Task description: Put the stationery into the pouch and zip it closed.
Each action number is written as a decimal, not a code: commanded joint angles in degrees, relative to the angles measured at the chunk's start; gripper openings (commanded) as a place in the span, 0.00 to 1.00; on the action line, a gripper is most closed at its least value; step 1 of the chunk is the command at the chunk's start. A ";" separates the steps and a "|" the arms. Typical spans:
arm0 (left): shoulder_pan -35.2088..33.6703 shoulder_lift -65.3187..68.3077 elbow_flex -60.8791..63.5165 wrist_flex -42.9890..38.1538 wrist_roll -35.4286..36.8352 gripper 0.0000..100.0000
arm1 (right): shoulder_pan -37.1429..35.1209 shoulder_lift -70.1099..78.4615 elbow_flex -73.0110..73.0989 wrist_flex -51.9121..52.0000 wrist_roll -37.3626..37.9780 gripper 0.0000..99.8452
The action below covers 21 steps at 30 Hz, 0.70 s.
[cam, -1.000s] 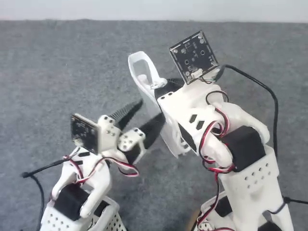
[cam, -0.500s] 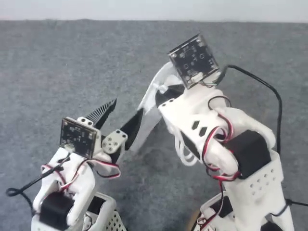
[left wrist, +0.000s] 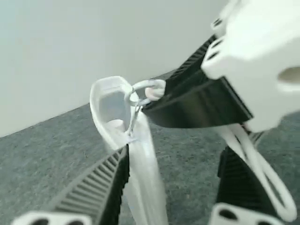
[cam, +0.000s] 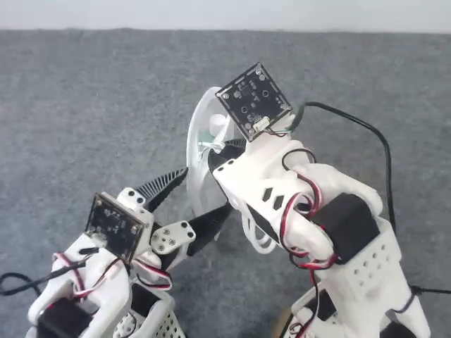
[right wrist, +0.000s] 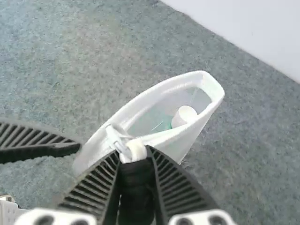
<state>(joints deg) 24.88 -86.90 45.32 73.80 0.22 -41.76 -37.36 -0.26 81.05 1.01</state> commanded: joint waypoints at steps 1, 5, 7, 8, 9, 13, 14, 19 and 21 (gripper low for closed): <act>0.53 -0.18 1.63 -2.99 -0.35 0.29 | -0.48 -2.86 -0.44 -1.54 -0.70 0.00; 0.44 -0.18 3.47 -4.66 -0.35 0.28 | -0.48 -2.86 -0.44 -1.45 -0.70 0.00; 0.35 -0.18 4.44 -5.27 -0.70 0.25 | -0.31 -2.95 -0.44 -1.36 -0.70 0.00; 0.35 -0.18 4.88 -5.63 -0.70 0.24 | -0.22 -2.95 -0.44 -1.27 -0.70 0.00; 0.35 -0.18 5.23 -5.98 -0.70 0.23 | -0.22 -2.95 -0.44 -1.27 -0.70 0.00; 0.35 -0.18 6.11 -5.98 -0.79 0.22 | -0.22 -4.97 -0.35 -1.10 -0.70 0.00; 0.35 -0.18 6.29 -5.98 -0.79 0.21 | -0.22 -5.58 -0.35 -1.01 -0.70 0.00; -5.36 -0.18 7.08 -8.62 -0.35 0.20 | -0.40 -7.43 2.29 -1.36 -0.70 0.00; -6.86 -0.18 8.57 -10.90 -0.35 0.18 | -0.48 -7.52 4.04 -1.80 -0.70 0.00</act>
<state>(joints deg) 20.13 -86.90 53.32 66.77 0.04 -41.76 -42.46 3.08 80.88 1.01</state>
